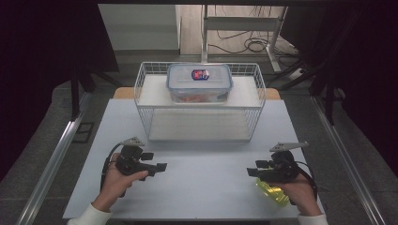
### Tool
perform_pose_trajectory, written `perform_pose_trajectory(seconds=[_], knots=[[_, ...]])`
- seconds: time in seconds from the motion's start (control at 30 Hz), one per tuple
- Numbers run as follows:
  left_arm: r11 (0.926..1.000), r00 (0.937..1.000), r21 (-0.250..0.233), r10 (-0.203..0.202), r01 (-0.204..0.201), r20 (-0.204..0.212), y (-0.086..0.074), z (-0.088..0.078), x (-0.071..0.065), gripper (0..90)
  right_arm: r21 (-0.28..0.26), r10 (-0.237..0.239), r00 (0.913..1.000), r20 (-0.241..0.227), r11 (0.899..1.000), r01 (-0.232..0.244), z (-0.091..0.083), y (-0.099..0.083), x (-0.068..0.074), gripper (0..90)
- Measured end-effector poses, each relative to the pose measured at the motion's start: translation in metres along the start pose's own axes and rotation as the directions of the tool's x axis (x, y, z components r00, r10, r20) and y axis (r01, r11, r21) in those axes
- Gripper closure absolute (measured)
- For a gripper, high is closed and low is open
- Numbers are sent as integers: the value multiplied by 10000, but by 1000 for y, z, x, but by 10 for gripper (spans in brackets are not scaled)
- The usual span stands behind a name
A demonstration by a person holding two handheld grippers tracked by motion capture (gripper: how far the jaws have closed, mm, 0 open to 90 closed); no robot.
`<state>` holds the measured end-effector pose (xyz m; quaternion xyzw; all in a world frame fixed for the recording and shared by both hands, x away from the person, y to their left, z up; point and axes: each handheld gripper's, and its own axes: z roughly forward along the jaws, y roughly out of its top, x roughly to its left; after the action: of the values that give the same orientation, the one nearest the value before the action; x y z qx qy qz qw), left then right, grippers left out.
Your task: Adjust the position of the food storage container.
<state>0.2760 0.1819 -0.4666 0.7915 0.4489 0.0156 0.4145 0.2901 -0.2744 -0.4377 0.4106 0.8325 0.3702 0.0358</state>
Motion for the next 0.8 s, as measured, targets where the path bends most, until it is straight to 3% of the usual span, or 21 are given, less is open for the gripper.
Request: perform_pose_trajectory(seconds=[0.1, 0.3, 0.4, 0.47, 0.53, 0.63, 0.8], knots=[[10000, 10000, 87, -1, 1, -15, -2, 1, 1, 220, 107, -34, 9997, 233, 9999, 32, -5, -5, -2, 500], [9999, 10000, 136, -85, 85, -20, -5, 1, 3, 219, 100, 49, 9970, 771, 9999, -57, -22, -19, -10, 714], [9999, 9999, 40, -121, 121, 101, -6, -2, 4, 219, 278, -83, 9878, 1552, 9996, 41, -36, -29, -12, 827], [9999, 9999, 16, -138, 138, 96, -6, -4, 4, 219, 221, 30, 9852, 1713, 9997, -69, -45, -37, -15, 877], [9999, 9998, -11, -166, 166, 116, -7, -4, 5, 218, 168, 153, 9830, 1828, 9997, -186, -56, -49, -19, 888], [9999, 9999, -92, -91, 91, 42, -7, -4, 5, 221, 242, 304, 9705, 2392, 9990, -372, -70, -67, -22, 888], [10000, 10000, -49, -62, 62, 18, -7, -2, 5, 221, 470, 530, 9630, 2642, 9966, -678, -83, -83, -25, 889]])
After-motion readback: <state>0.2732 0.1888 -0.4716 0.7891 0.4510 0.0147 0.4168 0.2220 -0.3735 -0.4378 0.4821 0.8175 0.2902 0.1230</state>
